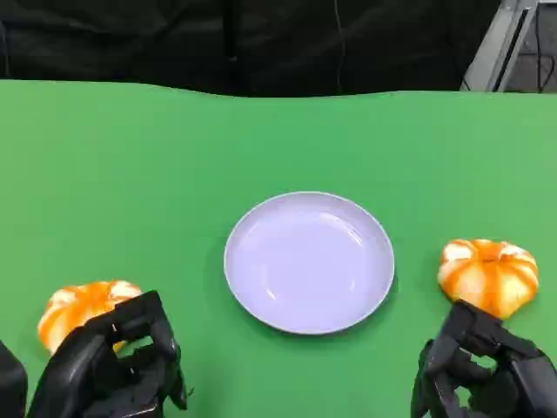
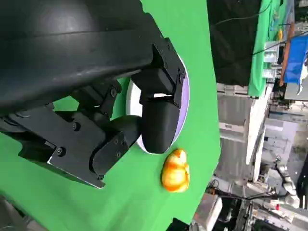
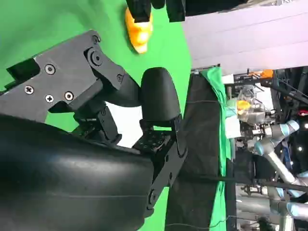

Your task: Grasp the bread from the table and place it into the plate.

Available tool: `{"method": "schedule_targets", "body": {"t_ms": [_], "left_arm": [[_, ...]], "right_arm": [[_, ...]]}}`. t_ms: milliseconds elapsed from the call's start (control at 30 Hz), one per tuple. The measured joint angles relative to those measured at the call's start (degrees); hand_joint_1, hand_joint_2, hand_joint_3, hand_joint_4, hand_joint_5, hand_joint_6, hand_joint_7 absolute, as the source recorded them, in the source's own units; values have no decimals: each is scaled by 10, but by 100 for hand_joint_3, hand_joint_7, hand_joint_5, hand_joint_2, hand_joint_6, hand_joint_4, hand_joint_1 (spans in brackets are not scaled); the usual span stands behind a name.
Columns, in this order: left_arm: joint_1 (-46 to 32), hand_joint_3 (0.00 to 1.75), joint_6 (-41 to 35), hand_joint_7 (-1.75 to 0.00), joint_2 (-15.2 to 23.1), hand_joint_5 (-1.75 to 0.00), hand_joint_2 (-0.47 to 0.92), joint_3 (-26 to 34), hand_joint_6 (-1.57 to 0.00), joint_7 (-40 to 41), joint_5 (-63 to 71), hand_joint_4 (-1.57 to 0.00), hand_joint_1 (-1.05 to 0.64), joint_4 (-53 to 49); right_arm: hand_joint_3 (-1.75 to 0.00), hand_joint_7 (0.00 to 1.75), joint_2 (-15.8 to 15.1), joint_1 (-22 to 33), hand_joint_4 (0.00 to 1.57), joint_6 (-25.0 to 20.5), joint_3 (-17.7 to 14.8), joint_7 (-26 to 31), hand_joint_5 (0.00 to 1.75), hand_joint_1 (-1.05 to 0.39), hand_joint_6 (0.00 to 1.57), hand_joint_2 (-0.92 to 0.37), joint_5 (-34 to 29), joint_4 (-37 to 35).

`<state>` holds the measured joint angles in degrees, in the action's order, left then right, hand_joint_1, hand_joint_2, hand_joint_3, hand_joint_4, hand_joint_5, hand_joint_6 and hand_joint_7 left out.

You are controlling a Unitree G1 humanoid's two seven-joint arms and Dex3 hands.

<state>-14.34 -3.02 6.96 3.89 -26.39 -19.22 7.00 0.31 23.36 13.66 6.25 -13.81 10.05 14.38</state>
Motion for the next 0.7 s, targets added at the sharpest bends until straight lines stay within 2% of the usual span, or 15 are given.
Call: {"method": "schedule_targets", "body": {"t_ms": [533, 600, 667, 700], "left_arm": [[0, 116, 6, -171, 0, -175, 58, 0, -71, 0, 9, -83, -10, -4], [0, 112, 6, -157, 0, -174, 60, 0, -74, 0, 10, -77, -8, -3], [-2, 111, 14, -153, 0, -174, 60, 0, -75, 0, 14, -76, -7, -2], [-3, 84, 16, -110, 0, -134, 64, 0, -77, 0, 16, -73, -19, -1]], "right_arm": [[-121, 170, 0, 0, 85, 0, 0, 1, 175, -14, 68, -57, 0, 0], [-121, 169, 0, 0, 85, 0, 0, 1, 175, -13, 67, -58, 0, 0], [-121, 169, 0, 1, 85, 0, 0, 1, 175, -12, 67, -58, 0, 1], [-120, 169, 0, 1, 85, 0, 0, 1, 175, -12, 67, -58, 0, 1]]}}
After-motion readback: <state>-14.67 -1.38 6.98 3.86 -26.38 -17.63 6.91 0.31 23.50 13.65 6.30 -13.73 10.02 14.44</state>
